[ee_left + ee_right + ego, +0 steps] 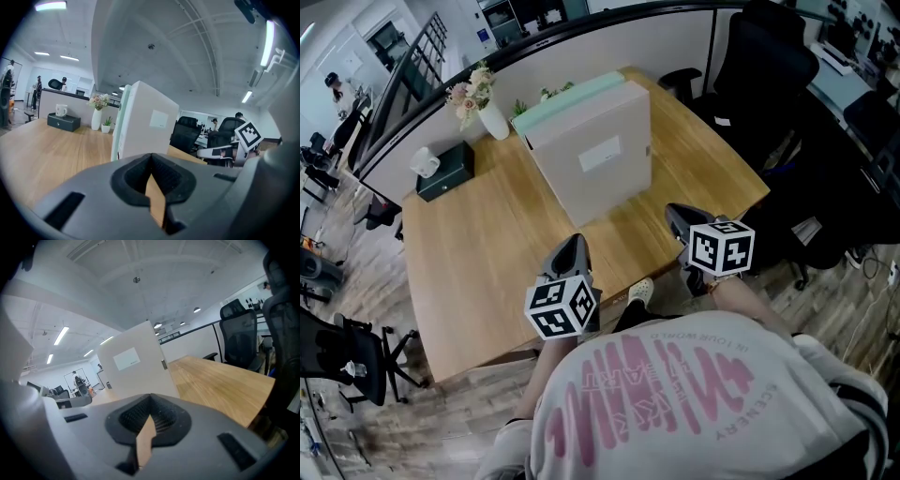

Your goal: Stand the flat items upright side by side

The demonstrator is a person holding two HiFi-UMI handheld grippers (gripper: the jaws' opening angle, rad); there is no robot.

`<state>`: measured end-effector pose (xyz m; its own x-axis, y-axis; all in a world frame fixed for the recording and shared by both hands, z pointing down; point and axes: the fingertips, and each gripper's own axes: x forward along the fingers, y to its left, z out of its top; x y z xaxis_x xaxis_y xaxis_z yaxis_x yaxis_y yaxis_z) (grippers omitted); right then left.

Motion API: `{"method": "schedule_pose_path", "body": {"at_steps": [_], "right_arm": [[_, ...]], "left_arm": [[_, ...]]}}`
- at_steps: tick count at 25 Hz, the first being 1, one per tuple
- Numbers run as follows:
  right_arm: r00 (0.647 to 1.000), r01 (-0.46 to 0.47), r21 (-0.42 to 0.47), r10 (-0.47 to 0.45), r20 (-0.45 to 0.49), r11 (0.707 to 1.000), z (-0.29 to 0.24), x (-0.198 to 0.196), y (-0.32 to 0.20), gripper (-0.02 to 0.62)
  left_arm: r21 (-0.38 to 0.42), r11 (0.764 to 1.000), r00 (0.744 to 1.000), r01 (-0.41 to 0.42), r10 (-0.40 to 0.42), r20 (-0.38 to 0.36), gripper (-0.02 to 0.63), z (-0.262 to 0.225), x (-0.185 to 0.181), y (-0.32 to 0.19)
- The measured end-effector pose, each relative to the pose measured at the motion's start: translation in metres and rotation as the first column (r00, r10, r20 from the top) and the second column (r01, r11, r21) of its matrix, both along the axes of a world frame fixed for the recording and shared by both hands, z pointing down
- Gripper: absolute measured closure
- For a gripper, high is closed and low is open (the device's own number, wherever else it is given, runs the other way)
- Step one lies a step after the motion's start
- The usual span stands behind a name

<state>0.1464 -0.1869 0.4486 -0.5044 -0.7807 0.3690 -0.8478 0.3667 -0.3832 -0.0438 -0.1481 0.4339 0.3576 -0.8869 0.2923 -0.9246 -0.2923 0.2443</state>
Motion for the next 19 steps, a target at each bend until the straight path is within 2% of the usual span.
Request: {"method": "schedule_pose_path", "body": {"at_steps": [19], "right_arm": [[1.000, -0.005, -0.053, 0.006, 0.005, 0.999, 0.023, 0.011, 0.001, 0.600]], "left_arm": [[-0.056, 0.998, 1.000, -0.004, 0.003, -0.005, 0.604, 0.015, 0.009, -0.002]]}}
